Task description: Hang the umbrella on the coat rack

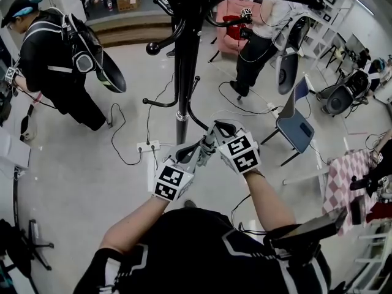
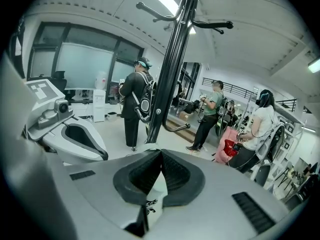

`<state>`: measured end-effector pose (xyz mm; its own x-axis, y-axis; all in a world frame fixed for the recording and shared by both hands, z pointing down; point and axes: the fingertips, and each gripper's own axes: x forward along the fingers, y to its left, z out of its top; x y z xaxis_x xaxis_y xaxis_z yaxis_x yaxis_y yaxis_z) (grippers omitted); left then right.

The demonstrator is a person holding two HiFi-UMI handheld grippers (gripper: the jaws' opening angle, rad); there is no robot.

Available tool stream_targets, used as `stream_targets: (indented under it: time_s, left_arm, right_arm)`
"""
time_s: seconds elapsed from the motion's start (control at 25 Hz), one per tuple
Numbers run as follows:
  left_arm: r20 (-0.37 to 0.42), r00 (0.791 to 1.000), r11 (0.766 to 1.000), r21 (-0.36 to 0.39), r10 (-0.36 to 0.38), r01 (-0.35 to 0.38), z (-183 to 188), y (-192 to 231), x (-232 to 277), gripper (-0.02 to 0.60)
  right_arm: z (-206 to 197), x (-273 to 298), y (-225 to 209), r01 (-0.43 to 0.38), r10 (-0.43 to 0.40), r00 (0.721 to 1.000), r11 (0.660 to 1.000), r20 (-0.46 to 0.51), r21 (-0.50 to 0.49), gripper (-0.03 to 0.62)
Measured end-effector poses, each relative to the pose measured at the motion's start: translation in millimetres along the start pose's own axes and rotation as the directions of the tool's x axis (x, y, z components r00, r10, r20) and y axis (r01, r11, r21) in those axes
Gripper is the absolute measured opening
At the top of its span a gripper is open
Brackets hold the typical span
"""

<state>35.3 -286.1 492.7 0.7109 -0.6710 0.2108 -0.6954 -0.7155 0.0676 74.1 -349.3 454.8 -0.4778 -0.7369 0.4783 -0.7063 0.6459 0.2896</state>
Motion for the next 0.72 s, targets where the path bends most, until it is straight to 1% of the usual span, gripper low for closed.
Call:
stream_targets:
  time_s: [0.2, 0.44, 0.56, 0.72]
  left_arm:
    - [0.005, 1.0, 1.0, -0.005, 0.002, -0.002, -1.0, 1.9, -0.6, 0.009]
    - [0.007, 1.0, 1.0, -0.008, 0.008, -0.008, -0.6, 5.8, -2.0, 0.009]
    - [0.013, 1.0, 1.0, -0.005, 0.01, -0.01, 2.2, 8.0, -6.1, 0.009]
    - [0.016, 1.0, 1.0, -0.005, 0.009, -0.009, 4.1, 9.0, -9.4, 0.009]
  right_arm:
    - [2.3, 5.2, -2.5, -0.008, 0.008, 1.0, 1.0, -0.004, -0.015, 0.008]
    - [-4.9, 11.3, -7.2, -0.018, 0.018, 1.0, 1.0, 0.0, 0.01, 0.008]
    - [-4.1, 12.5, -5.7, -0.036, 0.035, 0.999, 0.999, 0.019, 0.024, 0.008]
    - [1.9, 10.2, -1.1, -0.056, 0.056, 0.998, 0.998, 0.039, -0.001, 0.008]
